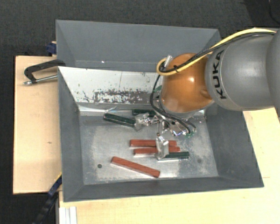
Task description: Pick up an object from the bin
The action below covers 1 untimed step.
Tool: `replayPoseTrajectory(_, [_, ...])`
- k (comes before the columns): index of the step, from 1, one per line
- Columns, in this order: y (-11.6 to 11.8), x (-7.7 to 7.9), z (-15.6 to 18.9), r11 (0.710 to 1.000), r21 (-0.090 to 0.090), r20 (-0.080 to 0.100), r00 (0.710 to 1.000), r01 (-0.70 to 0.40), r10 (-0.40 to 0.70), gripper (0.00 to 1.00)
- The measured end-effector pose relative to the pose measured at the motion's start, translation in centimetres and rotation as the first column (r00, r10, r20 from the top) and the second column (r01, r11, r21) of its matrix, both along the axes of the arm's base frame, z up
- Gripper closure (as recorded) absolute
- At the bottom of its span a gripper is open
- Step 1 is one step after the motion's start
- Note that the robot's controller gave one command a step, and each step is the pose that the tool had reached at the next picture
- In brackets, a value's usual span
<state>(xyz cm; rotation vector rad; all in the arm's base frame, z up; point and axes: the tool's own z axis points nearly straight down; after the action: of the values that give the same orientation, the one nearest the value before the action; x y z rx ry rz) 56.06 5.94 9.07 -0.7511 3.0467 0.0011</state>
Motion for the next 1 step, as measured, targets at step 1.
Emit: replayPoseTrajectory(1, [0.58, -4.44, -2.02, 0.979, 0.001, -0.003, 0.979, -0.204, 0.204, 1.0])
